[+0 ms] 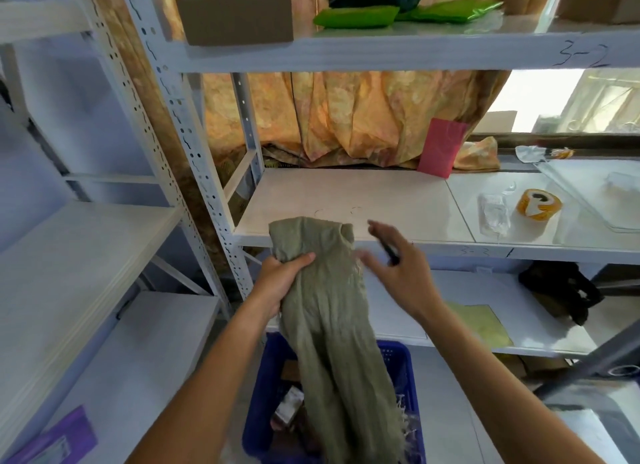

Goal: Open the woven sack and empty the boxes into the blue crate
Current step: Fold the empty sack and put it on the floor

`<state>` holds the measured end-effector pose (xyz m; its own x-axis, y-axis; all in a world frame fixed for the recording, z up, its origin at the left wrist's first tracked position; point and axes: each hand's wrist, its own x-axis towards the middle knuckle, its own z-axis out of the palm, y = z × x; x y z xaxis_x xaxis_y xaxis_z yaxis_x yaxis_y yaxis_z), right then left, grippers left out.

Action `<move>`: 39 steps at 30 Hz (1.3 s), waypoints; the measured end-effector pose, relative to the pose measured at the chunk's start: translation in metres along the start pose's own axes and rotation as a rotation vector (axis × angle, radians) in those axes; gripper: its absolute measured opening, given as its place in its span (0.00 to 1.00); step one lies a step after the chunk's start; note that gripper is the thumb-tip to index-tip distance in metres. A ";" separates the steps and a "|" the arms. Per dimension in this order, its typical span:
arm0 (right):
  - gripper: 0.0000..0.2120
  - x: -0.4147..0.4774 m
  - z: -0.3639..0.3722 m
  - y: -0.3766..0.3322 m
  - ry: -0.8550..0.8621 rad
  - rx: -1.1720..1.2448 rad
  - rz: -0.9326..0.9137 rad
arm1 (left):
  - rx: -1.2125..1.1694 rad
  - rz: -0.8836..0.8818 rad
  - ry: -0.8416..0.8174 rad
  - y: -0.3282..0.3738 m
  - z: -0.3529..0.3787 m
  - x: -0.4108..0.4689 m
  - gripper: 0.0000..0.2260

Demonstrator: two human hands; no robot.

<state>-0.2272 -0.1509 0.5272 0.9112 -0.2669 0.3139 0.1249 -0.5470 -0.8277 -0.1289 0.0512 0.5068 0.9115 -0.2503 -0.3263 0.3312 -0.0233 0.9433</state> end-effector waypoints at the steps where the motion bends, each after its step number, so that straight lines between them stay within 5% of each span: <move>1: 0.34 -0.007 0.004 0.001 -0.120 -0.135 -0.073 | 0.027 0.000 -0.003 0.004 0.000 0.004 0.16; 4: 0.48 -0.016 0.017 0.002 -0.332 -0.486 -0.218 | 0.112 -0.073 -0.063 0.010 0.001 0.016 0.19; 8: 0.55 -0.019 0.020 0.009 -0.361 -0.639 -0.230 | 0.249 -0.211 -0.080 0.009 0.001 0.028 0.21; 12: 0.44 -0.022 0.024 0.011 -0.353 -0.693 -0.256 | 0.281 -0.314 -0.165 0.008 0.002 0.026 0.07; 19: 0.23 -0.014 0.028 0.010 -0.305 -0.588 -0.162 | 0.093 -0.358 -0.122 -0.004 -0.006 0.024 0.10; 22: 0.16 -0.007 0.025 0.013 -0.335 -0.557 -0.068 | 0.137 -0.274 -0.146 -0.013 -0.007 0.026 0.30; 25: 0.09 -0.004 0.023 0.021 -0.398 -0.454 0.107 | 0.235 -0.003 -0.237 -0.012 -0.005 0.006 0.32; 29: 0.10 -0.002 0.022 0.030 -0.382 -0.144 0.356 | 0.455 0.140 -0.459 -0.020 -0.006 -0.014 0.27; 37: 0.17 -0.019 0.020 0.039 -0.278 0.460 0.765 | 0.456 0.131 -0.503 -0.079 -0.024 -0.022 0.40; 39: 0.16 -0.028 0.028 0.043 -0.254 0.507 0.824 | 0.435 0.076 -0.471 -0.098 -0.026 -0.022 0.35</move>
<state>-0.2365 -0.1442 0.4697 0.8383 -0.2008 -0.5069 -0.4848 0.1509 -0.8615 -0.1753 0.0845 0.4200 0.6912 -0.6626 -0.2884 0.0504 -0.3539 0.9339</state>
